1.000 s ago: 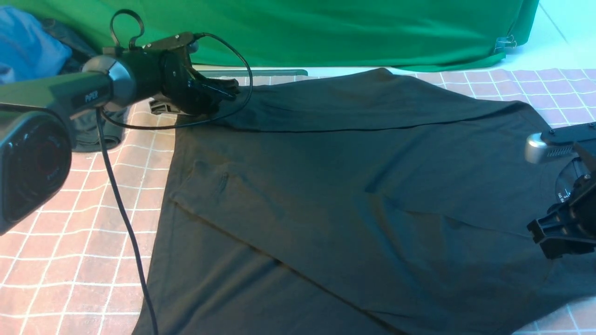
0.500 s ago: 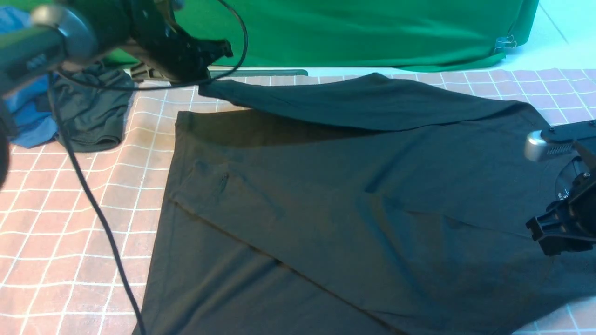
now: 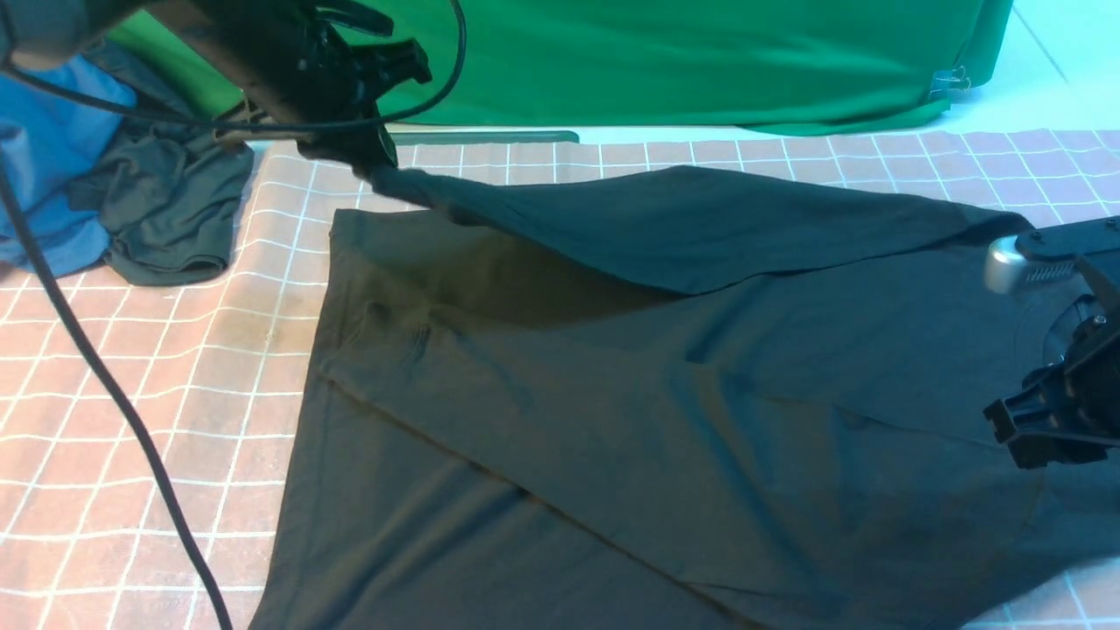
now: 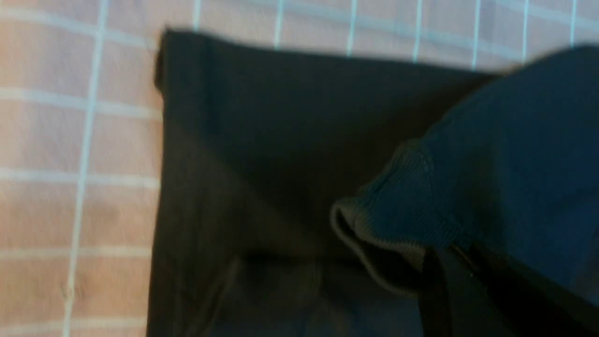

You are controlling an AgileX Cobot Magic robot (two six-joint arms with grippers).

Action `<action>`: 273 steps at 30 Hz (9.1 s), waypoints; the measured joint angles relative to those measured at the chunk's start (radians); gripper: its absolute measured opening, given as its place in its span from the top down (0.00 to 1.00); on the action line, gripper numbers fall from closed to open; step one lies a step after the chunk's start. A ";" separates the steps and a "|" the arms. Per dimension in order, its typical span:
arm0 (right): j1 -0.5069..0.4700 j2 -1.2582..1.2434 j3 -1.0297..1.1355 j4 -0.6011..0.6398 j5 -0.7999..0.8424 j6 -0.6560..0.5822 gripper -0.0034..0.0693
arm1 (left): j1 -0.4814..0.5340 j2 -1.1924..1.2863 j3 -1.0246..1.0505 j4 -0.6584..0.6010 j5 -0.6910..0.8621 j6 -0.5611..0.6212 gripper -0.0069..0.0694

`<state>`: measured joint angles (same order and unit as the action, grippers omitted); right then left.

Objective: Fold a long-sleeved shirt over a pink coffee tablecloth.
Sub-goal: 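Fold the left side of the dark shirt inward over its body with the left gripper, then grasp the near edge of the shirt at its hem and shoulder corners, then fold the black garment in half by bringing its near edge over to the far edge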

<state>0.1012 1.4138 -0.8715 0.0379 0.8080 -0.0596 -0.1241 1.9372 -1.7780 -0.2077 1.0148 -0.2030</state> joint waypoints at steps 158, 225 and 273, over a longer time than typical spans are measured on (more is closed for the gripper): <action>-0.302 0.112 0.113 0.096 -0.006 -0.023 0.86 | -0.097 -0.757 1.073 0.134 -0.112 -0.299 0.87; 0.150 0.494 -0.566 0.105 0.150 -0.518 0.18 | 0.146 0.081 0.060 -0.063 -0.019 -0.203 0.87; 0.173 0.569 -0.649 0.017 -0.304 -0.547 0.84 | 0.183 0.083 0.050 -0.089 -0.183 -0.222 0.87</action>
<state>0.2744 1.9824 -1.5204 0.0548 0.5043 -0.6061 0.0588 2.0199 -1.7285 -0.2969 0.8314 -0.4247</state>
